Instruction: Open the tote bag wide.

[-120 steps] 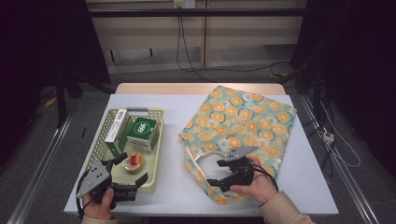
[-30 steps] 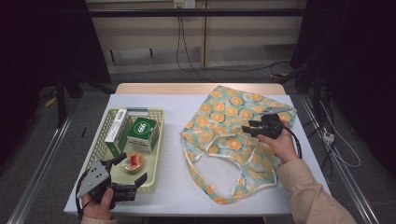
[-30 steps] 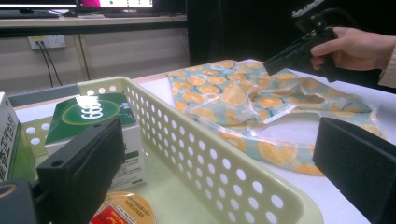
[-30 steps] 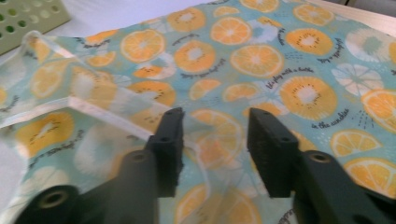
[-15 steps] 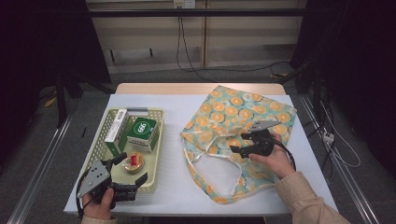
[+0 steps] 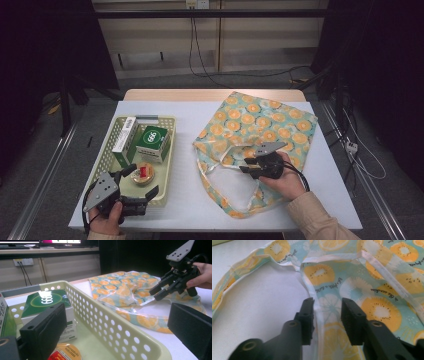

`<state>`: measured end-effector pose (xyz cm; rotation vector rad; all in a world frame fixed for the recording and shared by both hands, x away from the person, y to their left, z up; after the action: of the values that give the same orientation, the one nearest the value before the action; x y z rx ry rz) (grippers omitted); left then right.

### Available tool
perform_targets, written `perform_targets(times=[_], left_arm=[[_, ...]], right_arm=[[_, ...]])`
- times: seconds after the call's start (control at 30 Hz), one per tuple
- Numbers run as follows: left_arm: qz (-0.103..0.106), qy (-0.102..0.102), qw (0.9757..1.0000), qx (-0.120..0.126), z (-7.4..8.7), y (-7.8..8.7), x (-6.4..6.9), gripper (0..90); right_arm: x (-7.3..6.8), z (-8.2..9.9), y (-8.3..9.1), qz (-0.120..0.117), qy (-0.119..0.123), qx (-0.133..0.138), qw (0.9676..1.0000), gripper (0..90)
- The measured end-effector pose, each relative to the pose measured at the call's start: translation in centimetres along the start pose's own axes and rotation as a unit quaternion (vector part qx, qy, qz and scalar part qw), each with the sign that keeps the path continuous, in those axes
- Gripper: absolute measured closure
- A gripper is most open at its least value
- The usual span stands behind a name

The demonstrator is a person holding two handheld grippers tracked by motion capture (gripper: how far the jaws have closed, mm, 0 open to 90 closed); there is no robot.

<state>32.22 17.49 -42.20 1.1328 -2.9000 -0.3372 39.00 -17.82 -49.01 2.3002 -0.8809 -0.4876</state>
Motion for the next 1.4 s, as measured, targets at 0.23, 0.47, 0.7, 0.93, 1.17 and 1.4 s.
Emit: perform_targets(times=[0.23, 0.47, 0.7, 0.93, 1.17, 1.4], left_arm=[[0.001, -0.001, 1.0, -0.001, 0.0, 0.0, 0.0, 2.1], [-0.001, 0.0, 1.0, -0.002, 0.1, -0.1, 0.0, 2.2], [0.001, -0.002, 1.0, -0.001, 0.0, -0.2, 0.0, 2.2], [0.002, -0.002, 1.0, -0.002, 0.0, -0.2, 0.0, 2.2], [0.0, 0.0, 1.0, -0.001, 0.1, -0.1, 0.0, 2.2], [0.001, -0.002, 1.0, -0.003, 0.1, -0.2, 0.0, 2.2]], right_arm=[[0.7, 0.0, 0.3, 0.006, -0.012, 0.003, 0.9999, 84.9], [0.9, 0.1, 0.2, -0.009, -0.036, 0.002, 0.9993, 90.0], [-0.9, -0.4, 0.3, -0.045, -0.039, 0.008, 0.9982, 90.0], [-0.6, -1.9, 0.9, -0.052, -0.059, 0.031, 0.9964, 90.0], [2.7, -3.2, 2.0, -0.021, -0.087, 0.053, 0.9946, 90.0], [5.8, -2.3, 1.3, 0.015, -0.117, 0.049, 0.9918, 89.9]])
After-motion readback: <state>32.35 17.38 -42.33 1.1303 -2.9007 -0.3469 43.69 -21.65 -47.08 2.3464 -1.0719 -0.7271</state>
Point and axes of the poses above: each handheld gripper's, and its own axes: y roughly backward along the jaws, z roughly out of its underside, x roughly to its right, the point moved 7 cm from there along -y, roughly forward along the jaws, and after that the axes turned 6 degrees about -y, right-handed, at the moved point
